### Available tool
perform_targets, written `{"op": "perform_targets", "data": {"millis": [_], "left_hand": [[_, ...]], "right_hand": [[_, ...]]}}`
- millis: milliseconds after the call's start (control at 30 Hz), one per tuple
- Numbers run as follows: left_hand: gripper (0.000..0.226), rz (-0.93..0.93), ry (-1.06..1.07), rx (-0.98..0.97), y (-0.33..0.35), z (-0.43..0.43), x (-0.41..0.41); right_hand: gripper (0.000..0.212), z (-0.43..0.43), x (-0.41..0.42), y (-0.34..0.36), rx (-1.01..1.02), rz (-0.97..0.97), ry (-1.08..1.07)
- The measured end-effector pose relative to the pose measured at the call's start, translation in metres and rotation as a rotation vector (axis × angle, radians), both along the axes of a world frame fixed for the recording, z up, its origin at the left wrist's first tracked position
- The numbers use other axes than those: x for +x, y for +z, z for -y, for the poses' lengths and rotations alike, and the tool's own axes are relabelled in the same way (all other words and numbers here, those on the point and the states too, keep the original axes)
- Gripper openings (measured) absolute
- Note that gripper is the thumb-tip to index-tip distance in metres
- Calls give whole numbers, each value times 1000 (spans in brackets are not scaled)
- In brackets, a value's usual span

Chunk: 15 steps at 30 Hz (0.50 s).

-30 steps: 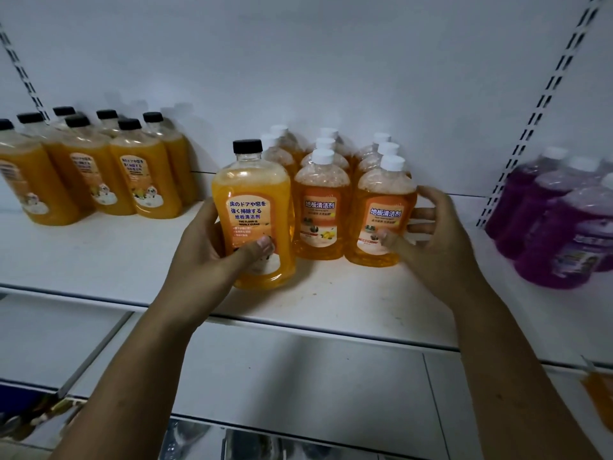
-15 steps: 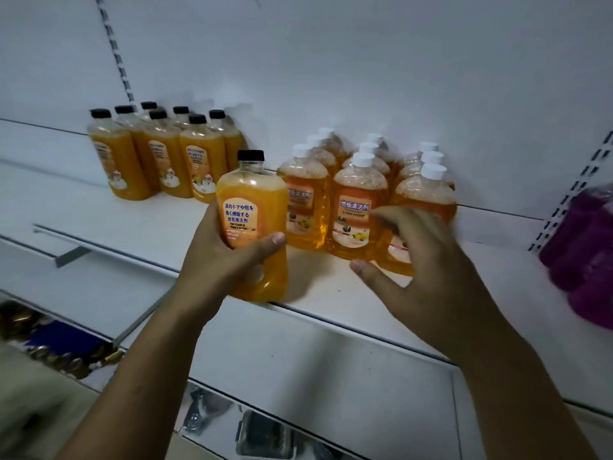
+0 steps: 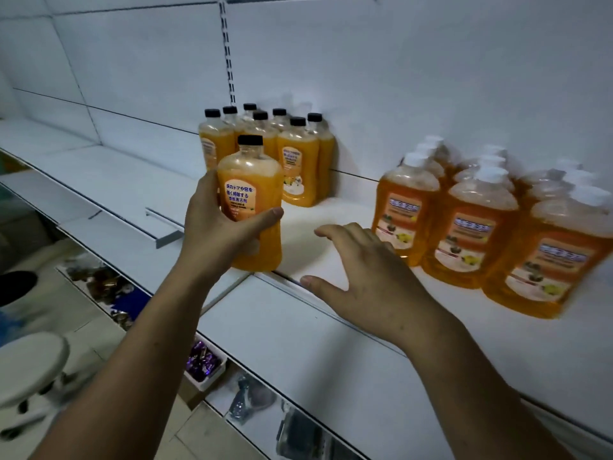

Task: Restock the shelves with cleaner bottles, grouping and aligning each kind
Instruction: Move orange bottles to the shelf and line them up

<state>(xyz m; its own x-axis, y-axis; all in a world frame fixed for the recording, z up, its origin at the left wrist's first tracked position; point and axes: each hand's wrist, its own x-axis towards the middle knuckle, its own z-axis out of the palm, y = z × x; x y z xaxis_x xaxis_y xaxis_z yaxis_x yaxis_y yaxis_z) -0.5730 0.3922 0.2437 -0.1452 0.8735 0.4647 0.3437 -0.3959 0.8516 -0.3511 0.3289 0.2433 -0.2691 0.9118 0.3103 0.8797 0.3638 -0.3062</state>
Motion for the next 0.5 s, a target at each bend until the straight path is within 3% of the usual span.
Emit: {"op": "perform_targets", "data": {"millis": [300, 500], "left_hand": [[100, -175, -148, 166, 11, -91, -80], [96, -252, -283, 215, 13, -135, -93]], "right_hand": [[75, -78, -97, -12, -35, 65, -132], [82, -97, -114, -36, -111, 73, -245]]}}
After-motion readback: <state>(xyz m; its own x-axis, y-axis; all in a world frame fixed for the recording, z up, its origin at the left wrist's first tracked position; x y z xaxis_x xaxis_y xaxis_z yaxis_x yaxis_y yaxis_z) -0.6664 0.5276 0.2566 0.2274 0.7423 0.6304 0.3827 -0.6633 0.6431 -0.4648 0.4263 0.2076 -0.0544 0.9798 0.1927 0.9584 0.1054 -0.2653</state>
